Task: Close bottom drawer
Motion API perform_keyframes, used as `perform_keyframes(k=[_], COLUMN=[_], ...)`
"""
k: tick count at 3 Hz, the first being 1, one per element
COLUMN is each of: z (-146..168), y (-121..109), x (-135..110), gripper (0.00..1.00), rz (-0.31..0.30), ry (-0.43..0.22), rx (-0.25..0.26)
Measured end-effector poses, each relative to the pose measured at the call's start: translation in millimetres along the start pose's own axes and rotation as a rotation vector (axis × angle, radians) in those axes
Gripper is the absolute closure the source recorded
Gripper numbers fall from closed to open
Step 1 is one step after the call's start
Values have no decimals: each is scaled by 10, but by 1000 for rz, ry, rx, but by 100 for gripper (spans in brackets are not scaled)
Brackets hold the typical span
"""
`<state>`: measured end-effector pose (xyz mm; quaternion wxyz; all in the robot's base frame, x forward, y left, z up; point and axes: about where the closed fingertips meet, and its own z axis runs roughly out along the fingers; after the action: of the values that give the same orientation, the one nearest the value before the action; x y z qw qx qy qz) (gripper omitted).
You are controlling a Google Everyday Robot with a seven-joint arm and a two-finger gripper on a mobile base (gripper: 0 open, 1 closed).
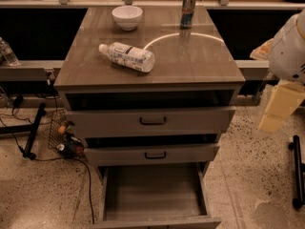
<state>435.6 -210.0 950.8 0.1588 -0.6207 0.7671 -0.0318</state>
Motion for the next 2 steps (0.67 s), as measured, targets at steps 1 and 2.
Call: perform_keyframes(k=[1, 2], z=[480, 1155], y=[251, 596], x=[91, 207], gripper=[0, 0], rz=[-48, -90], ry=[-17, -43], rx=[-41, -102])
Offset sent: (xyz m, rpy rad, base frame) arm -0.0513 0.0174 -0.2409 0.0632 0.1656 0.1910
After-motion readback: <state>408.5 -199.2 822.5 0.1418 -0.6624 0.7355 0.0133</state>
